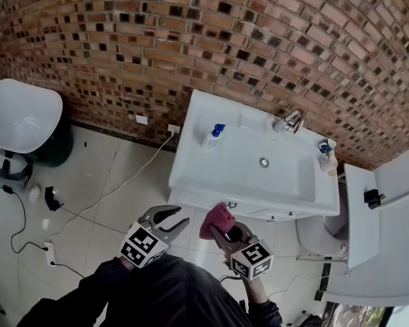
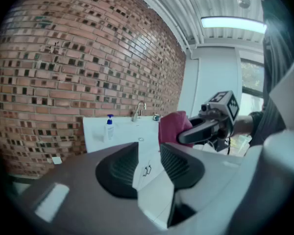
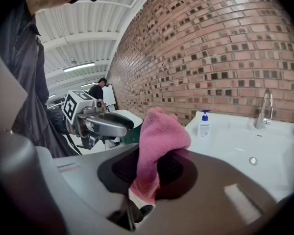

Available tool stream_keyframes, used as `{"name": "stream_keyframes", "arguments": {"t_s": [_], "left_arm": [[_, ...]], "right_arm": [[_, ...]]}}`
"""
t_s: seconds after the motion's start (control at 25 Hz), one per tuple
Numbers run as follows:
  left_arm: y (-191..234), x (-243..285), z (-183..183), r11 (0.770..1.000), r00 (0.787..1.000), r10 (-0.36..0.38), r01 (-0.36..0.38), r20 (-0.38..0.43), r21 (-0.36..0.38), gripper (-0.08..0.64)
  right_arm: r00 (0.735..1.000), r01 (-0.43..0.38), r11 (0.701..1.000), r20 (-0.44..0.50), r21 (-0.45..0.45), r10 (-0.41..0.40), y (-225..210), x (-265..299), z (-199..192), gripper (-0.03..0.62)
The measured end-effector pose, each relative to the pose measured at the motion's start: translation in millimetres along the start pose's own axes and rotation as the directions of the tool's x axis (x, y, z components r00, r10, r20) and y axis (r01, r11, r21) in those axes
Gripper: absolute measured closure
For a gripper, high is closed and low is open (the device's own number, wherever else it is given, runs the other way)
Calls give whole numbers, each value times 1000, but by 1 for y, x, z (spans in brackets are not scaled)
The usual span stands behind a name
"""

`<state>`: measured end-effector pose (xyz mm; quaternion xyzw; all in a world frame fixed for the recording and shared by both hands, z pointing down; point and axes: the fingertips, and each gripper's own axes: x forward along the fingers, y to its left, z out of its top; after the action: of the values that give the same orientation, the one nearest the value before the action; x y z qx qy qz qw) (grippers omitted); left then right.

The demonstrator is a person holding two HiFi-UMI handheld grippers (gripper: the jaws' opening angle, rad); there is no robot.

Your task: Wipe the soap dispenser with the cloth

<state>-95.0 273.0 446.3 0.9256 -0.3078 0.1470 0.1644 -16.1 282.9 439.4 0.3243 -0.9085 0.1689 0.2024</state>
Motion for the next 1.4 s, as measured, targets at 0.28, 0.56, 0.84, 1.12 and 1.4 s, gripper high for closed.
{"name": "stream_keyframes", "arguments": {"t_s": [0.28,0.56,0.84,1.12,1.4], "left_arm": [[69,17,27,999,1000,-21,21,11,29,417],[107,40,38,1000,1000,2,-2,25,-22,417],[147,80,59,996,997,71,-70,18,-53,417],[174,122,82,992,993,115,-115,10,-58,417],[191,146,89,987,990,142,-142,-13,-74,417]], "right_arm": [[999,45,999,17,-23,-45,-49,62,51,520],[999,47,998,15,-40,-47,-122,102,90,520],[999,36,996,22,-80,-34,-215,149,134,520],[998,-50,995,26,-86,52,-262,200,157,520],[999,-44,999,18,-18,44,-302,191,143,520]]}}
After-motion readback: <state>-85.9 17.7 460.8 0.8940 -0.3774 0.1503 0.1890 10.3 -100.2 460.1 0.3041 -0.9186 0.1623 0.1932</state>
